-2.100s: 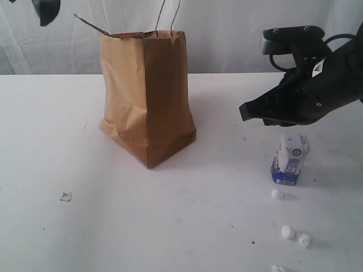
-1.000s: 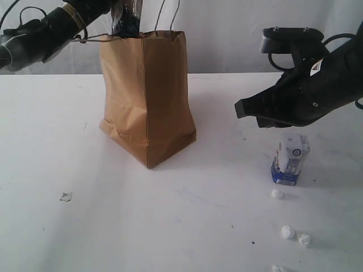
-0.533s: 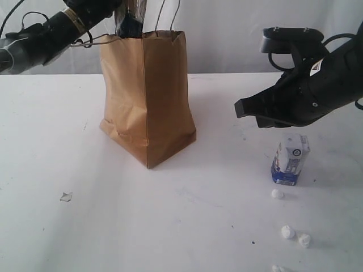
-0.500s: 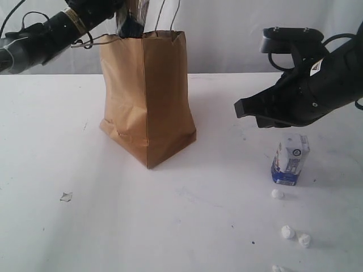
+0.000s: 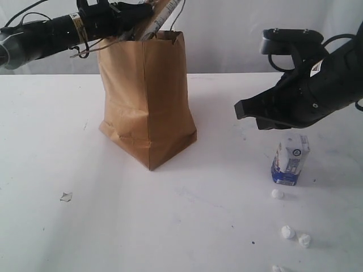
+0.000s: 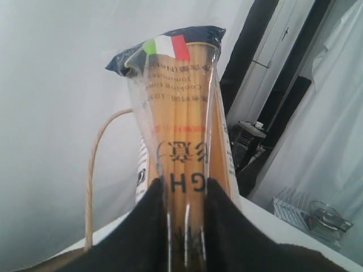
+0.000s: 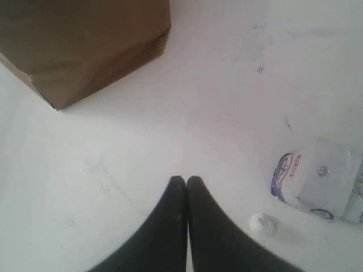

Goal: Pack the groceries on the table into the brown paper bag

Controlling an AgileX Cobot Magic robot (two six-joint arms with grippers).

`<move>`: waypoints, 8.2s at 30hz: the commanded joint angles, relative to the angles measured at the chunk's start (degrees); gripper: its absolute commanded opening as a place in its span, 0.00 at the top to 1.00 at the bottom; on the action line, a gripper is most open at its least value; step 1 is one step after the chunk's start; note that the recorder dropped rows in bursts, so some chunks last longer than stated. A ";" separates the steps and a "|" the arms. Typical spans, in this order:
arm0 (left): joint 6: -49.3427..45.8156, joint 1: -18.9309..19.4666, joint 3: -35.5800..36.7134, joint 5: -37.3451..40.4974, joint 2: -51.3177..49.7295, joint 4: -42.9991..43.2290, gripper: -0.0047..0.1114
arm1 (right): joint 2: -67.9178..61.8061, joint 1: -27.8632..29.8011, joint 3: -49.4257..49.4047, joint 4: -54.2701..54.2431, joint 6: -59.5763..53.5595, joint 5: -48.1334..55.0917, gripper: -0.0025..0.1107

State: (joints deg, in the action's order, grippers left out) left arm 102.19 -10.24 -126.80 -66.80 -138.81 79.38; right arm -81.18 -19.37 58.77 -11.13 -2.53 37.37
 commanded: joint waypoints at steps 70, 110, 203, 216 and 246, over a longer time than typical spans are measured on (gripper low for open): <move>5.67 31.27 104.59 60.39 88.14 4.85 0.96 | -13.70 13.16 12.47 -2.06 -4.11 13.24 0.42; 4.99 17.17 110.80 61.18 106.29 8.70 0.96 | -26.64 5.74 12.44 -1.02 -58.68 10.52 0.43; 5.79 14.10 116.78 58.74 119.82 9.10 0.96 | -34.44 11.86 24.19 50.35 17.98 30.77 0.98; 5.79 14.10 116.78 56.39 119.82 9.78 0.96 | -33.61 5.63 34.92 1.62 4.65 20.98 0.98; 5.69 14.10 117.10 52.97 122.30 11.08 0.96 | -51.12 1.07 50.15 -1.84 13.24 8.70 0.35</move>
State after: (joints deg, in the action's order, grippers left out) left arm 107.52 4.20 -9.85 -13.13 -16.83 89.36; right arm -130.81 -18.49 107.35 -13.28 10.15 46.95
